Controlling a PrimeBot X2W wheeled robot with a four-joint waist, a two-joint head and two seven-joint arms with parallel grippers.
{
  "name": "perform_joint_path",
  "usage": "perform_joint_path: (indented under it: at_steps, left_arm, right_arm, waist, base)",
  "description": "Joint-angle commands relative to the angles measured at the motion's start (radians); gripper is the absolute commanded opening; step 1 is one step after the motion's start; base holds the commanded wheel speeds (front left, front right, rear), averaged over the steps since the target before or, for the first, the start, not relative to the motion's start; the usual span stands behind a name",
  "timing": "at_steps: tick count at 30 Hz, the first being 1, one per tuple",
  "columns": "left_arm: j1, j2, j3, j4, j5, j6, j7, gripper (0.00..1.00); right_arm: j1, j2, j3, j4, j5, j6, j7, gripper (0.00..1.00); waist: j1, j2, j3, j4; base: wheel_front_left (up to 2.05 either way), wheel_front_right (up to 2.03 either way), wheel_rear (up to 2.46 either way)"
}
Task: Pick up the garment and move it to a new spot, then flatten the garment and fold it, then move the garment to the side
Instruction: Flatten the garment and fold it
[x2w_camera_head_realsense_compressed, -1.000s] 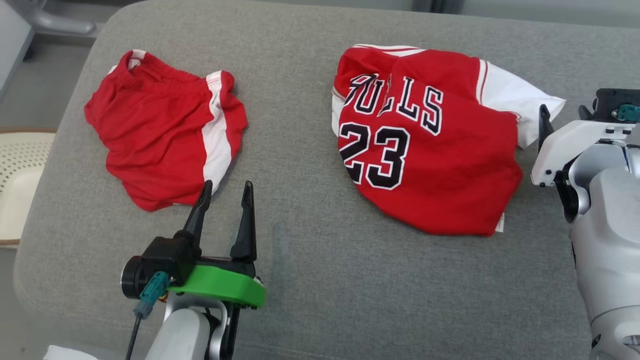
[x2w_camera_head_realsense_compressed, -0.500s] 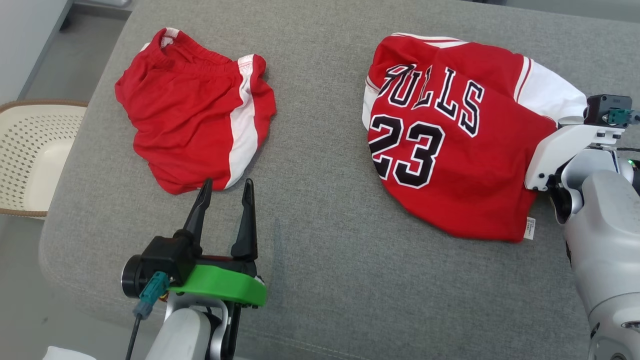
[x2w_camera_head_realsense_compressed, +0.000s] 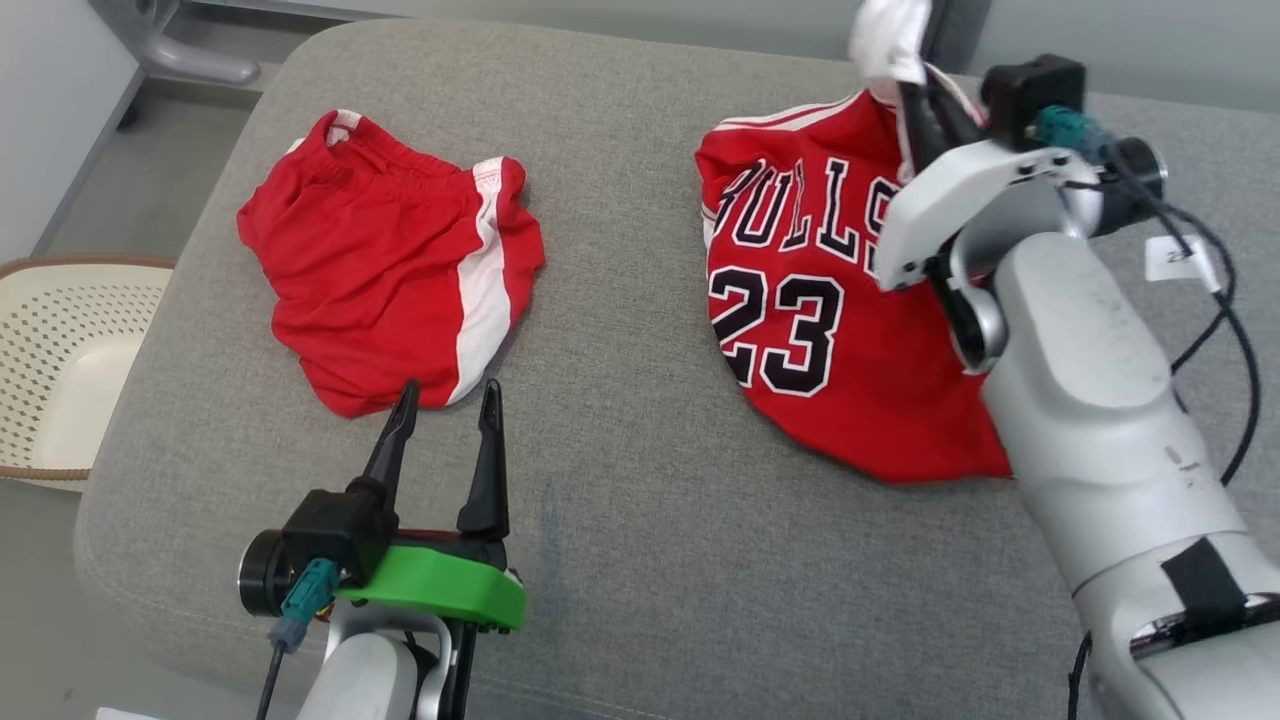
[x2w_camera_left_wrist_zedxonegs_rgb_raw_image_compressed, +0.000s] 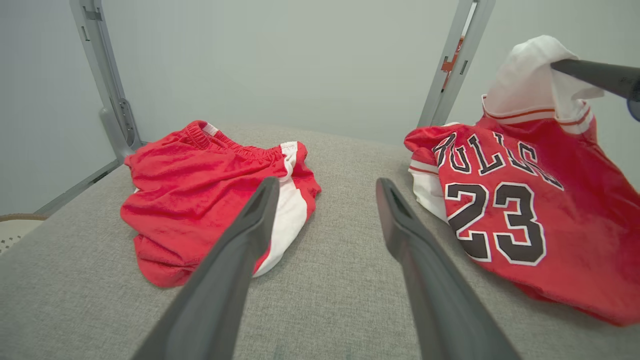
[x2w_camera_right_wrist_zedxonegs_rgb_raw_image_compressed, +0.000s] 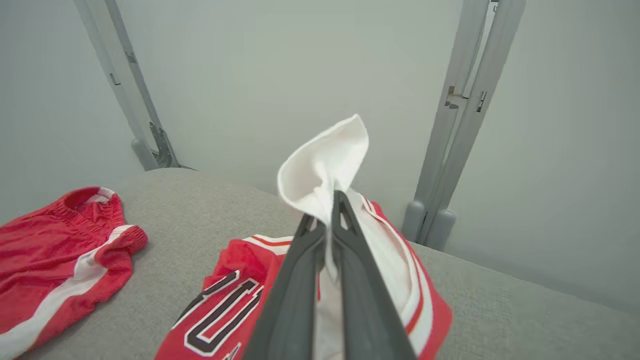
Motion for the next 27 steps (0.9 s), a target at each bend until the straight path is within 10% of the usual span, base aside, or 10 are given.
perform_joint_path:
  at_steps: [1, 9, 20, 22, 23, 27]
  left_arm:
    - [0.012, 0.002, 0.009, -0.003, 0.004, 0.001, 0.0, 1.0]
    - [0.016, 0.002, 0.058, -0.026, 0.02, 0.004, 0.0, 1.0]
    - [0.005, 0.002, 0.091, -0.038, 0.031, -0.005, 0.0, 1.0]
    - [0.003, 0.002, 0.091, -0.037, 0.031, -0.003, 0.0, 1.0]
    - [0.003, 0.002, 0.091, -0.036, 0.031, -0.003, 0.0, 1.0]
    - [0.007, 0.002, 0.093, -0.031, 0.034, -0.004, 0.0, 1.0]
  right_arm:
    - [0.043, 0.005, 0.056, -0.029, 0.032, 0.0, 0.009, 0.0]
    - [0.286, 0.013, 0.431, -0.29, 0.224, 0.0, 0.099, 0.0]
    - [0.461, 0.012, 0.691, -0.402, 0.323, 0.0, 0.142, 0.0]
    - [0.465, 0.012, 0.718, -0.401, 0.326, 0.0, 0.127, 0.44]
    - [0.465, 0.013, 0.73, -0.407, 0.333, 0.0, 0.116, 1.0]
    - [0.456, 0.012, 0.723, -0.428, 0.338, 0.0, 0.078, 1.0]
  waist:
    - [0.0, 0.0, -0.014, -0.005]
    - [0.0, 0.0, -0.02, -0.005]
    - [0.0, 0.0, -0.007, -0.033]
    - [0.0, 0.0, -0.008, -0.042]
    - [0.0, 0.0, -0.008, -0.047]
    - [0.0, 0.0, -0.018, -0.071]
  base:
    - [0.0, 0.0, 0.0]
    - [0.0, 0.0, 0.0]
    - [0.0, 0.0, 0.0]
    - [0.0, 0.0, 0.0]
    - [0.0, 0.0, 0.0]
    - [0.0, 0.0, 0.0]
